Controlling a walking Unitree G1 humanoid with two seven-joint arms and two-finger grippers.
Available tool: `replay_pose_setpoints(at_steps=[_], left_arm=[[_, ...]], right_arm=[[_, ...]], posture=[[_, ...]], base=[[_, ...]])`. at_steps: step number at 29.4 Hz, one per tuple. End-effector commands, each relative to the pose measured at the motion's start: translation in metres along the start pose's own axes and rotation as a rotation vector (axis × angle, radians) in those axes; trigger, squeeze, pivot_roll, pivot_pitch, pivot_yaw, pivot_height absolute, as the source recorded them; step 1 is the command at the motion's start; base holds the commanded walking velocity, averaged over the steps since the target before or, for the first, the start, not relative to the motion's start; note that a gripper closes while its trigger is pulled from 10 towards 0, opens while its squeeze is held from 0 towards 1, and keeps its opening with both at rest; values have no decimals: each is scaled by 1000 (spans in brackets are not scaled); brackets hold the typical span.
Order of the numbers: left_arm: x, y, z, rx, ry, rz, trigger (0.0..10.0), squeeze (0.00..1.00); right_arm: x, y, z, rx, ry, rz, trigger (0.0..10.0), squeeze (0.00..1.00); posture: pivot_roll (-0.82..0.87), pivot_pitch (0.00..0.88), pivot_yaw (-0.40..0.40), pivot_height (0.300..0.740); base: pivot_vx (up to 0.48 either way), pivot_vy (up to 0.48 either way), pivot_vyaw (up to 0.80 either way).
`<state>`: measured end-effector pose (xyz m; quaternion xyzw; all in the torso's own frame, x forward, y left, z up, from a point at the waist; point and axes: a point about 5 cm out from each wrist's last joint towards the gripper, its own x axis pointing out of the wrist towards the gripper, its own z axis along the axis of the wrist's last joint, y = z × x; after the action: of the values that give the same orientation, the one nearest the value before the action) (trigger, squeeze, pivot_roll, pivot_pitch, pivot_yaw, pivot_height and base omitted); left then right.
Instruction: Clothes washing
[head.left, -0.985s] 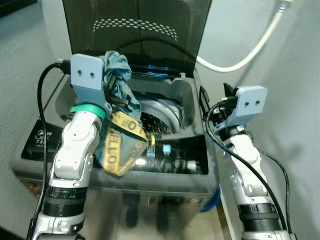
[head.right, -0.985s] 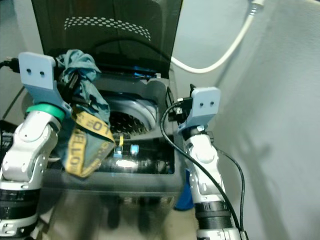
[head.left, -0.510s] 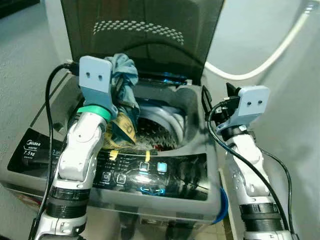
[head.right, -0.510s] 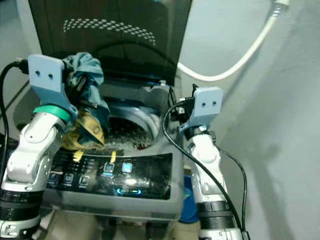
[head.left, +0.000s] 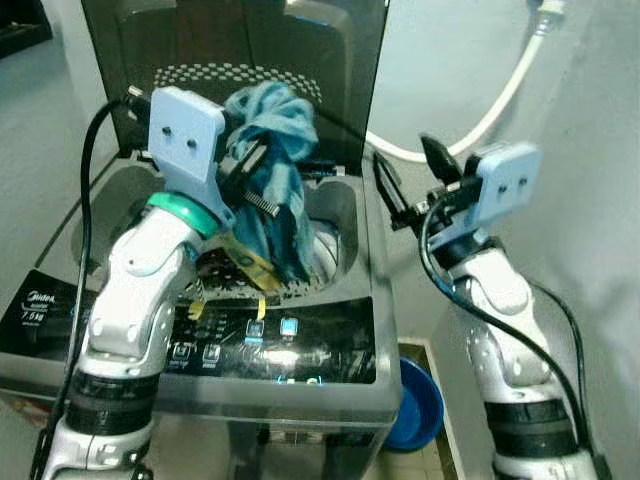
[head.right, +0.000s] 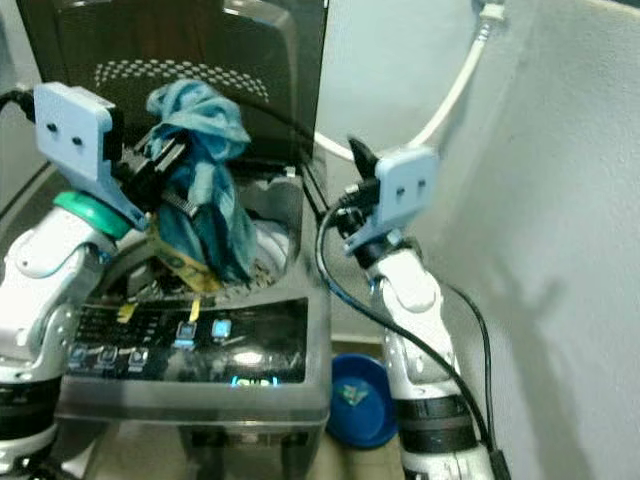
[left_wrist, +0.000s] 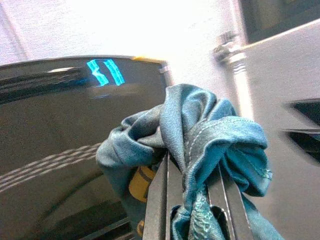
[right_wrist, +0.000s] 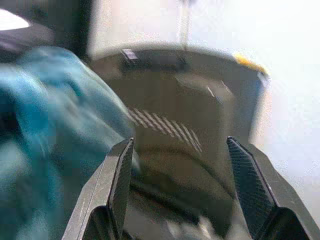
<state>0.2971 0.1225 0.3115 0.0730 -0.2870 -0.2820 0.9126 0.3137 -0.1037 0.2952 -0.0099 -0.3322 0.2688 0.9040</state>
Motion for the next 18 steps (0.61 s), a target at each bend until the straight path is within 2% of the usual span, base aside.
replay_pose_setpoints(at_steps=[1, 2, 5, 7, 8, 9, 10, 11, 12, 14, 15, 17, 18], left_arm=[[-1, -10, 1, -29, 3, -76, 10000, 0], [-3, -14, 1, -51, 7, -111, 10000, 0], [-4, -17, 0, -53, 12, -127, 10000, 0], [2, -4, -11, 1, 60, 80, 10000, 0], [2, -4, -11, 1, 60, 80, 10000, 0], [3, 1, -15, 18, 73, 149, 10000, 0], [3, 1, -15, 18, 73, 149, 10000, 0], [-1, 25, -22, 17, 113, 316, 10000, 0], [-1, 25, -22, 17, 113, 316, 10000, 0], [-11, 56, -24, -1, 145, 474, 10000, 0], [-11, 56, -24, -1, 145, 474, 10000, 0], [-22, 84, -21, -8, 161, 593, 10000, 0], [-22, 84, -21, -8, 161, 593, 10000, 0]], right_arm=[[5, 6, 8, 18, -32, 49, 10000, 0], [11, 9, 13, 27, -56, 77, 10000, 0], [15, 12, 18, 37, -75, 107, 10000, 0], [24, 19, 28, 46, -116, 182, 10000, 0], [24, 19, 28, 46, -116, 182, 10000, 0], [27, 21, 30, 49, -126, 202, 10000, 0], [27, 21, 30, 49, -126, 202, 10000, 0], [30, 17, 32, 41, -137, 159, 10000, 0], [30, 17, 32, 41, -137, 159, 10000, 0], [30, 4, 31, 18, -132, 61, 10000, 0], [30, 4, 31, 18, -132, 61, 10000, 0], [26, -5, 29, -9, -111, 15, 10000, 0], [26, -5, 29, -9, -111, 15, 10000, 0]], posture=[[57, 0, -2, 740], [57, 0, -2, 740], [55, 0, -1, 740], [65, 0, -9, 740], [65, 0, -9, 740], [65, 0, -9, 740], [65, 0, -9, 740], [71, 0, -15, 740], [71, 0, -15, 740], [79, 0, -19, 740], [79, 0, -19, 740], [78, 3, -20, 740], [78, 3, -20, 740]], base=[[0, 0, 0], [0, 0, 0], [0, 0, 0], [0, 0, 0], [0, 0, 0], [0, 0, 0], [0, 0, 0], [0, 0, 0], [0, 0, 0], [0, 0, 0], [0, 0, 0], [0, 0, 0], [0, 0, 0]])
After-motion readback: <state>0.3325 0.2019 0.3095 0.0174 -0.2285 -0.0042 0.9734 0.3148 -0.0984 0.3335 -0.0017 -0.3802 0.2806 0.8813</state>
